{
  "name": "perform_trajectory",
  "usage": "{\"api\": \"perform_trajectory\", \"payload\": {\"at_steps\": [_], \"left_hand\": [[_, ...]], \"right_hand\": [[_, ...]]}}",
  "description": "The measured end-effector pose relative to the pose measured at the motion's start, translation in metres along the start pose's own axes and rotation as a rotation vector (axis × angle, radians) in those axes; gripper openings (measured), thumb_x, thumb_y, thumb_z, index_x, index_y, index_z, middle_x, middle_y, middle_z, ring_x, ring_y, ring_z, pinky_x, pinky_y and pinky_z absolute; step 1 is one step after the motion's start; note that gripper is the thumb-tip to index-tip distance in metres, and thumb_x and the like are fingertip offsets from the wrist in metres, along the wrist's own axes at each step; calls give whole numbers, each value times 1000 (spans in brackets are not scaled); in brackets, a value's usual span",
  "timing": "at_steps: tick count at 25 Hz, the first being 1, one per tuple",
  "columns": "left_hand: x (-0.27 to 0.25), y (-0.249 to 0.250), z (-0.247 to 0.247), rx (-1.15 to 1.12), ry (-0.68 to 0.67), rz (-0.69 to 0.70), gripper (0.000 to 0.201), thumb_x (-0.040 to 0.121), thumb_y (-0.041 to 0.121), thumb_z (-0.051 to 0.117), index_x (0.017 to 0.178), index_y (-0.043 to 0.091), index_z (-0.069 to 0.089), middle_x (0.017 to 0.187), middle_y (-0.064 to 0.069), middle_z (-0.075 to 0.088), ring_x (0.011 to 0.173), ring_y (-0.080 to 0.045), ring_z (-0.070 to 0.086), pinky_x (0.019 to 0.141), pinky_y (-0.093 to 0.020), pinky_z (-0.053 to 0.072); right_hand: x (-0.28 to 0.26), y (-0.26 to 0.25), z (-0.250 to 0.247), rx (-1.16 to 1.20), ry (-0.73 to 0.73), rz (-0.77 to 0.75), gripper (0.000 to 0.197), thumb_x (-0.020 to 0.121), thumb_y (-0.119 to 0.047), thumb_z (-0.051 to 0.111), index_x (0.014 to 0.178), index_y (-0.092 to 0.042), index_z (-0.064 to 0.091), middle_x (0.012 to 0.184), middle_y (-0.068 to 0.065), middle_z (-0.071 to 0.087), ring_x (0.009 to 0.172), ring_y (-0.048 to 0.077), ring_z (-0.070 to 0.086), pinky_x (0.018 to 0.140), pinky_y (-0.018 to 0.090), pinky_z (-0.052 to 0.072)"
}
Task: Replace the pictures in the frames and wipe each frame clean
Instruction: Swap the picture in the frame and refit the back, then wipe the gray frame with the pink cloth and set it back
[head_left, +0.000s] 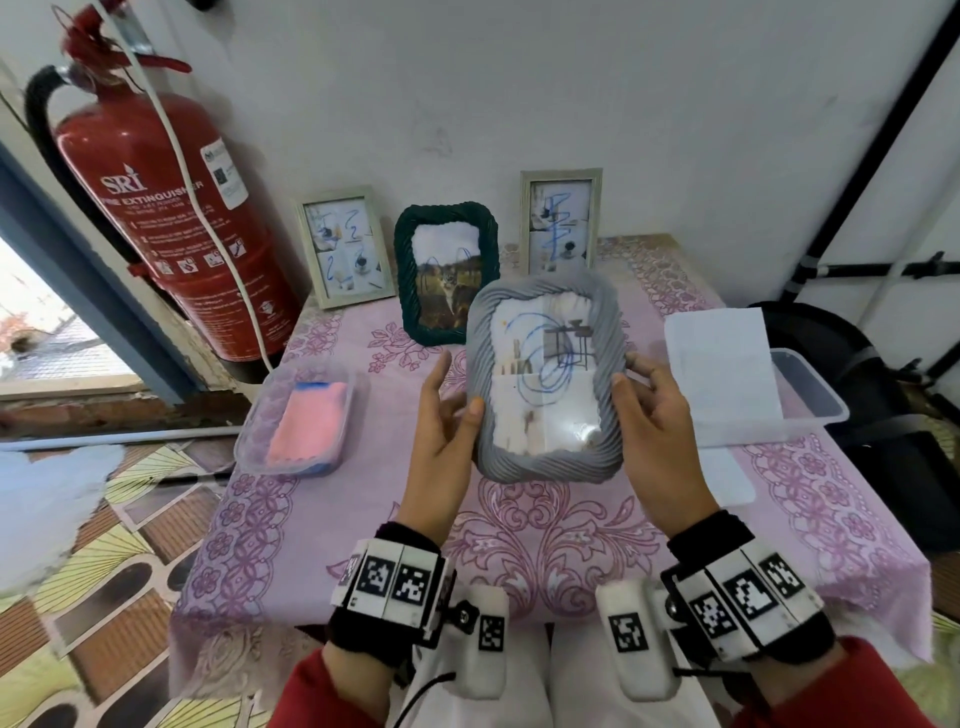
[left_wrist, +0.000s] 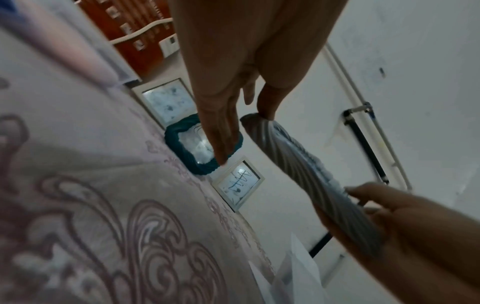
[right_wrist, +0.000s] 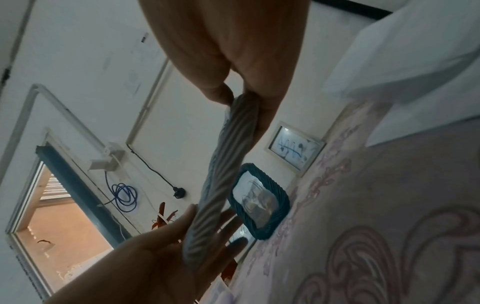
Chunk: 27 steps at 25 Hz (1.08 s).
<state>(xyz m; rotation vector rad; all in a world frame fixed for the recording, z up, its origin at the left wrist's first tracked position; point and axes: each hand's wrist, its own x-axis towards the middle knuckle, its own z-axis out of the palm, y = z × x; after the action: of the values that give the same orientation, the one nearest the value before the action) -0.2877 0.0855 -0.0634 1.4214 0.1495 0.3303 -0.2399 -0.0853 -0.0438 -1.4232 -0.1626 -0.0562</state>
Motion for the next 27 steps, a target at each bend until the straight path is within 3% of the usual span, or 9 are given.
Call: {"api": "perform_trajectory", "payload": {"at_steps": [3, 6, 8, 11, 16, 19, 22, 24, 27], "left_hand": [[-3, -7, -2, -248, -13, -110, 47, 95, 8, 45, 137, 28, 37, 104, 1, 72, 98, -13, 67, 83, -32, 57], [-7, -17, -3, -287, -2, -152, 46, 95, 3, 42, 135, 25, 37, 106, -2, 70, 96, -12, 67, 81, -29, 57], [-8, -23, -4, -262, 20, -172, 46, 96, 2, 40, 137, 23, 35, 116, -10, 65, 100, -16, 65, 82, -30, 57], [-12, -32, -7, -233, 41, -178, 47, 95, 2, 42, 137, 23, 35, 118, -13, 63, 100, -19, 64, 80, -30, 58], [-15, -44, -14, -142, 65, -187, 50, 96, 2, 41, 141, 21, 30, 125, -21, 57, 109, -27, 60, 87, -36, 54], [-14, -51, -14, -6, 77, -185, 50, 97, 1, 39, 143, 16, 27, 134, -19, 48, 112, -22, 54, 80, -19, 54], [-11, -56, -14, 182, 94, -189, 49, 97, 4, 41, 143, 14, 28, 139, -16, 40, 124, -23, 46, 101, -27, 46], [-10, -58, -15, 333, 87, -195, 51, 95, 7, 47, 142, 13, 29, 136, -10, 32, 130, -24, 38, 114, -39, 31], [-10, -58, -14, 473, 48, -176, 58, 89, 7, 57, 140, 9, 29, 131, -8, 25, 131, -22, 30, 117, -35, 22]], "right_hand": [[-2, 18, 1, -41, -7, 52, 26, 98, -16, 42, 121, -9, 51, 78, 0, 62, 72, 16, 52, 60, 23, 46], [-6, 35, 0, -52, -17, 105, 30, 99, -18, 42, 128, -15, 48, 85, 13, 61, 78, 20, 52, 70, 35, 45], [-7, 44, -2, -58, -48, 140, 35, 98, -18, 44, 133, -23, 43, 85, 18, 57, 79, 17, 55, 73, 30, 46], [-7, 55, -5, -136, -135, 184, 50, 92, -13, 55, 135, -30, 38, 95, 1, 58, 83, 3, 62, 67, 12, 50], [-3, 66, -14, -267, -225, 197, 64, 84, -6, 65, 138, -27, 38, 98, 2, 57, 85, 8, 57, 66, 14, 49], [-5, 72, -15, -337, -234, 192, 62, 84, -8, 66, 137, -26, 39, 97, -5, 55, 80, -3, 54, 66, 9, 47], [-7, 76, -15, -437, -225, 162, 61, 85, -11, 65, 139, -24, 38, 110, -2, 50, 87, -1, 50, 76, 9, 44], [-8, 77, -15, -500, -218, 142, 60, 85, -14, 64, 138, -24, 38, 117, 4, 46, 97, 9, 49, 89, 20, 43], [-11, 76, -15, -552, -213, 130, 57, 86, -18, 64, 138, -24, 40, 117, 3, 41, 106, 14, 48, 102, 31, 41]]}}
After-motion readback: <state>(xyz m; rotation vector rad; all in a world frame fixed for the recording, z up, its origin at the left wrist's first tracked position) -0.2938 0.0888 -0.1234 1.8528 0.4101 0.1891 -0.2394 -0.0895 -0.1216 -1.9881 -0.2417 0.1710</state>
